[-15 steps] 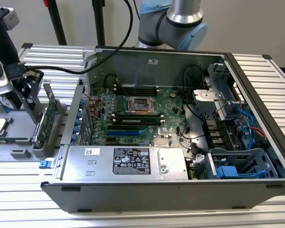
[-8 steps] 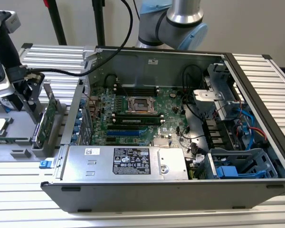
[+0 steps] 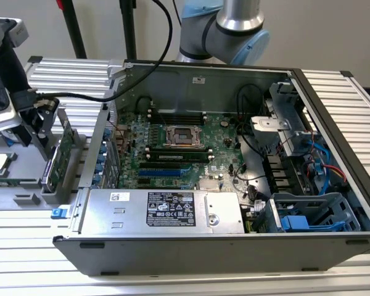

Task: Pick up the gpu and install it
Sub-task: 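Pick up the gpu and move the gpu toward the slot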

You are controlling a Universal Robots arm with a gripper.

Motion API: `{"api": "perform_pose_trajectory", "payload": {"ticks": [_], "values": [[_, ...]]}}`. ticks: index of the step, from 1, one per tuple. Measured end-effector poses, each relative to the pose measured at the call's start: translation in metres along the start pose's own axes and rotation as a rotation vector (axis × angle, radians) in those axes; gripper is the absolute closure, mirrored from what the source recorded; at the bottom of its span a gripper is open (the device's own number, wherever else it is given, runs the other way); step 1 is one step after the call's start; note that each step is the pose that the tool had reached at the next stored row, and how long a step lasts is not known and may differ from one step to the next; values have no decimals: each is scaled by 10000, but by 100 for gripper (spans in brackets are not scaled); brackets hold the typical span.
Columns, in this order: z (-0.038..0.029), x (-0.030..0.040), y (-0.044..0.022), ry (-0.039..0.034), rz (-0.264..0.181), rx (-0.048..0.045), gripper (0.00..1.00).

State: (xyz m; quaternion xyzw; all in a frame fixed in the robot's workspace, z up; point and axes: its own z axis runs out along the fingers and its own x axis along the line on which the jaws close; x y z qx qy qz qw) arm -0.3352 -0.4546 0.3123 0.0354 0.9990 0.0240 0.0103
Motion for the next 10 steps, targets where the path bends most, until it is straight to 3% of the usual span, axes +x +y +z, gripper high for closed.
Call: {"api": "perform_pose_trajectory", "payload": {"ticks": [10], "values": [[40,1,-2,2,0,2,0]]}}
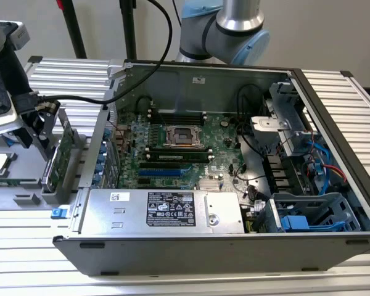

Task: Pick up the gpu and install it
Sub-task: 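Pick up the gpu and move the gpu toward the slot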

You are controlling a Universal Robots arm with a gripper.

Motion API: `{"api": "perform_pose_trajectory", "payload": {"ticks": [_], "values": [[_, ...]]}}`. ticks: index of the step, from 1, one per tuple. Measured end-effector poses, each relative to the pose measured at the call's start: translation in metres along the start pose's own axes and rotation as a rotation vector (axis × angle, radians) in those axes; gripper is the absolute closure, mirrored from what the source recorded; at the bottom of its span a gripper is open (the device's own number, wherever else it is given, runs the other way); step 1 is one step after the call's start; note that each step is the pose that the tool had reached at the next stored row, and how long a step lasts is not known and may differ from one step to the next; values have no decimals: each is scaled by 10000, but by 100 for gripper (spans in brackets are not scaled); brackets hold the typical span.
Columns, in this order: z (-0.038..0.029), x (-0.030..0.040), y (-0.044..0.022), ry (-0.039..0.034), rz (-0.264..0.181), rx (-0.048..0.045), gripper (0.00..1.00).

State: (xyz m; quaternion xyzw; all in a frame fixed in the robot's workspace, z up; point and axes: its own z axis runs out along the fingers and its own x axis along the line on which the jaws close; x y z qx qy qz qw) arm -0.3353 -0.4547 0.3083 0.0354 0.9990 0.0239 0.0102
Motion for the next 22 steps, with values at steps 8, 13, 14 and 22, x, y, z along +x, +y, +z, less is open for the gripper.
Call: {"api": "perform_pose_trajectory", "payload": {"ticks": [8,13,14,22], "values": [[14,0,0,-3,-1,-3,0],[35,0,-1,-2,0,-2,0],[39,-1,-1,-2,0,-2,0],[67,-2,0,-2,1,-2,0]]}}
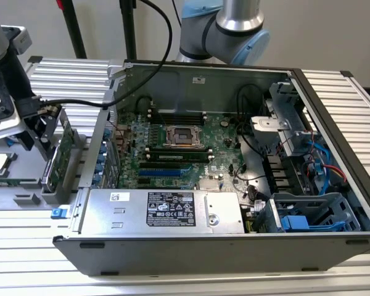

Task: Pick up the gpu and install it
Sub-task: 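Pick up the gpu and move the gpu toward the slot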

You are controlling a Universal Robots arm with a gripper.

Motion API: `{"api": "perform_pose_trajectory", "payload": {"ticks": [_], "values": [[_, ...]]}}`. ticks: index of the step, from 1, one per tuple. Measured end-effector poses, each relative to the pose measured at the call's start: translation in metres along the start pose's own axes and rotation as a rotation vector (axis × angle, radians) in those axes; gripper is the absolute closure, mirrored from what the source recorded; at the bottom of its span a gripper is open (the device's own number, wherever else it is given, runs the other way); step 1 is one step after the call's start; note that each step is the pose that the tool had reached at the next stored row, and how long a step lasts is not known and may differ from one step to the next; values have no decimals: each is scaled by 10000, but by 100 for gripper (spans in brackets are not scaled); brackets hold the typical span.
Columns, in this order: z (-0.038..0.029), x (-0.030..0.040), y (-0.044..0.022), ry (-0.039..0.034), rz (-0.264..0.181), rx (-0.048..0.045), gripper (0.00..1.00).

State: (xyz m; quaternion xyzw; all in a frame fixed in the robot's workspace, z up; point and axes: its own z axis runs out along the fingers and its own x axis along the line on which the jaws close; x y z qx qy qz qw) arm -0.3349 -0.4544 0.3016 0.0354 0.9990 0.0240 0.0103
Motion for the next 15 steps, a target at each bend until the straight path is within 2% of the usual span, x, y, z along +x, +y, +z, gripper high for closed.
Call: {"api": "perform_pose_trajectory", "payload": {"ticks": [15], "values": [[46,-10,-1,0,-1,1,0]]}}
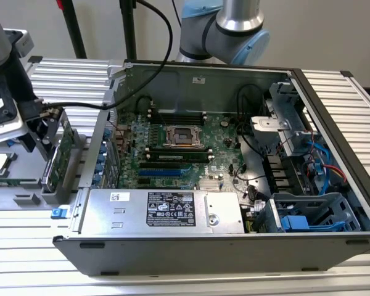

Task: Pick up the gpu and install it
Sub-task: 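Pick up the gpu and move the gpu toward the slot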

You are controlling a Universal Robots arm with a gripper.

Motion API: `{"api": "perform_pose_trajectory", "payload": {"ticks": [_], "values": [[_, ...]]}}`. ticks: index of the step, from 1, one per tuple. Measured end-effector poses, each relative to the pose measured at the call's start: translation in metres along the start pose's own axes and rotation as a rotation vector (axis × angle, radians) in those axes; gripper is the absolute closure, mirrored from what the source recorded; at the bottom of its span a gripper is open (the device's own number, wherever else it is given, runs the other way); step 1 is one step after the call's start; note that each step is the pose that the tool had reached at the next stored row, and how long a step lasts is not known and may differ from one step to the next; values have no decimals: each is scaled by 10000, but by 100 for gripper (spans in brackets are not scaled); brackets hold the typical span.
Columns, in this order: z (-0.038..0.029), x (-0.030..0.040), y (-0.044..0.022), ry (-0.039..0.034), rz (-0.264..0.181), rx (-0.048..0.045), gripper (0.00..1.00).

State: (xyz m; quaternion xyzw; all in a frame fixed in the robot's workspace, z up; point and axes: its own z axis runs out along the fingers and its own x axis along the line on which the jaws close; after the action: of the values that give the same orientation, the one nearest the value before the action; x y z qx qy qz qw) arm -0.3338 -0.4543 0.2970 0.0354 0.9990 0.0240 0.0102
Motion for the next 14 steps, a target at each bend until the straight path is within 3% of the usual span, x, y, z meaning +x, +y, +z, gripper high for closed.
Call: {"api": "perform_pose_trajectory", "payload": {"ticks": [14], "values": [[67,-6,-3,-1,0,0,0]]}}
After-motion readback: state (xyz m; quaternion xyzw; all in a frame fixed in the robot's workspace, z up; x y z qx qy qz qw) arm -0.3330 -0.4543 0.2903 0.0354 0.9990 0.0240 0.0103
